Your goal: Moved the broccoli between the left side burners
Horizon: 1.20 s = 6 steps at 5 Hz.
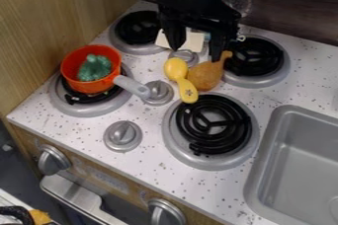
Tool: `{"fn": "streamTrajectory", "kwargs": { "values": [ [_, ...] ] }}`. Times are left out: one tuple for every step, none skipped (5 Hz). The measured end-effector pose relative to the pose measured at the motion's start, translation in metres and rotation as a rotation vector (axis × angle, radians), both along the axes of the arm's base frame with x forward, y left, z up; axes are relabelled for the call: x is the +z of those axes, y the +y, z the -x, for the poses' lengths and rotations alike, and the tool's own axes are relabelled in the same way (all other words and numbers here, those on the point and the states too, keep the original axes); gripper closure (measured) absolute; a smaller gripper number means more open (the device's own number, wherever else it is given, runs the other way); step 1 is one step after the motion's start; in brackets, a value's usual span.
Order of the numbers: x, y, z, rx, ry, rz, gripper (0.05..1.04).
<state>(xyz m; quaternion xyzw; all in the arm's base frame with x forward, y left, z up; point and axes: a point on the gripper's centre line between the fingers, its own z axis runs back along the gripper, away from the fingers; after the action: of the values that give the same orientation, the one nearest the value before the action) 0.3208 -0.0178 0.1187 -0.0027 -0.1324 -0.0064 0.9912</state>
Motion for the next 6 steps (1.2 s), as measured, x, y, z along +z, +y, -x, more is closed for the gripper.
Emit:
{"fn": "streamTrajectory", "kwargs": {
  "values": [
    [-0.008,0.000,0.001,0.004,0.026,0.000,0.085],
    [-0.010,0.009,0.003,0.051,0.044,-0.020,0.085],
    [-0.015,0.027,0.008,0.100,0.054,-0.088,0.085],
    [-0.014,0.055,0.012,0.145,0.022,-0.140,0.085],
    [-0.016,0.083,0.015,0.187,0.013,-0.159,0.085],
    [-0.016,0.110,0.022,0.194,0.024,-0.166,0.085]
  ]
}}
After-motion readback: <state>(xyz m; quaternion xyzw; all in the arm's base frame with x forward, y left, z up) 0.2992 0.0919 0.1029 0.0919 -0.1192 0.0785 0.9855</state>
